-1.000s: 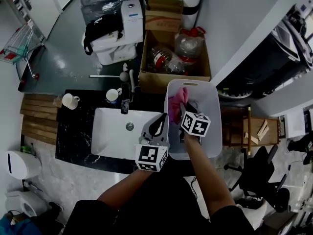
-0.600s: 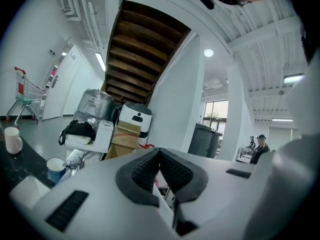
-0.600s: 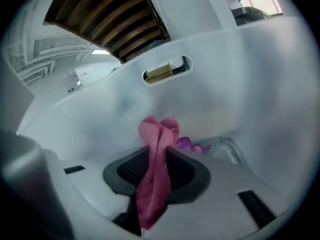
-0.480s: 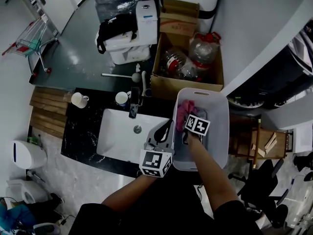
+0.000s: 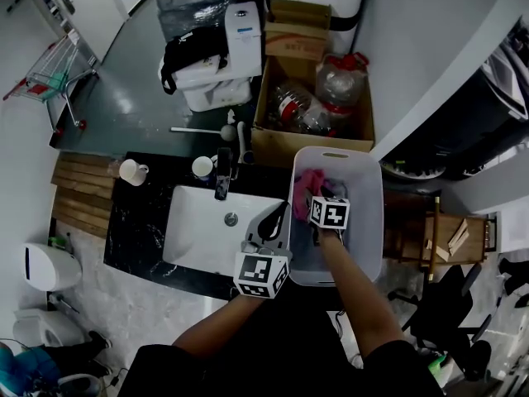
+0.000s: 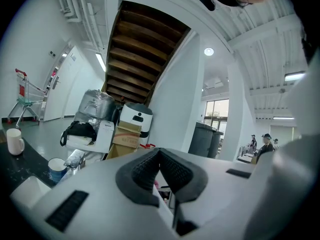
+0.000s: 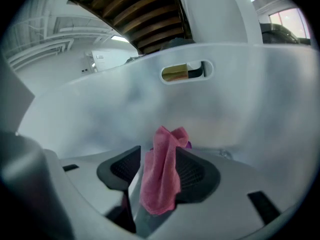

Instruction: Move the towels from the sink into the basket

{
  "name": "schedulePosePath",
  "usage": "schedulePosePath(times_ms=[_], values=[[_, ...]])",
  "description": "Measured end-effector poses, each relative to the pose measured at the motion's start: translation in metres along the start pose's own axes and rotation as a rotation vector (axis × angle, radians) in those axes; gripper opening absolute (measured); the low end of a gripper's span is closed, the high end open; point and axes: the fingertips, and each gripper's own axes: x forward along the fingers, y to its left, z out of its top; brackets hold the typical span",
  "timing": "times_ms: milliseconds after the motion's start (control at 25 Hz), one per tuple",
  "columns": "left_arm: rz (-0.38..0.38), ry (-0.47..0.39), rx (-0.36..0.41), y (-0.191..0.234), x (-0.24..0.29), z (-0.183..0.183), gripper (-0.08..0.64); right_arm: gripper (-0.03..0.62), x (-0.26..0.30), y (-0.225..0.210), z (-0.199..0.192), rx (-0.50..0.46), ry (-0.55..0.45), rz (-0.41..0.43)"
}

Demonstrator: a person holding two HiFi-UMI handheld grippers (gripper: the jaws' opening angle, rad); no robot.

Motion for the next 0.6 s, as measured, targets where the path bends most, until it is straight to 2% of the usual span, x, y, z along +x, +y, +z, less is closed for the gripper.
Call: schedulePosePath(times_ms=[320,440,600], values=[[-0.012,-0.004,0.004,-0.005,-0.007,0.002,0.005,0.219,-0.046,0.024,0.023,-0.031,-0.106,0.044],[-0.018,0.000,0.009,-0.005,-0.010,0.002,0.005,0.184,-0.065,0.035,0.033,-0.070,-0.163,0.043],[-0.035,0.000,0.017,-0.009,-0.012,0.003,0.005,0.096,-0.096,0.043,0.048,-0.083,-0.258,0.029]])
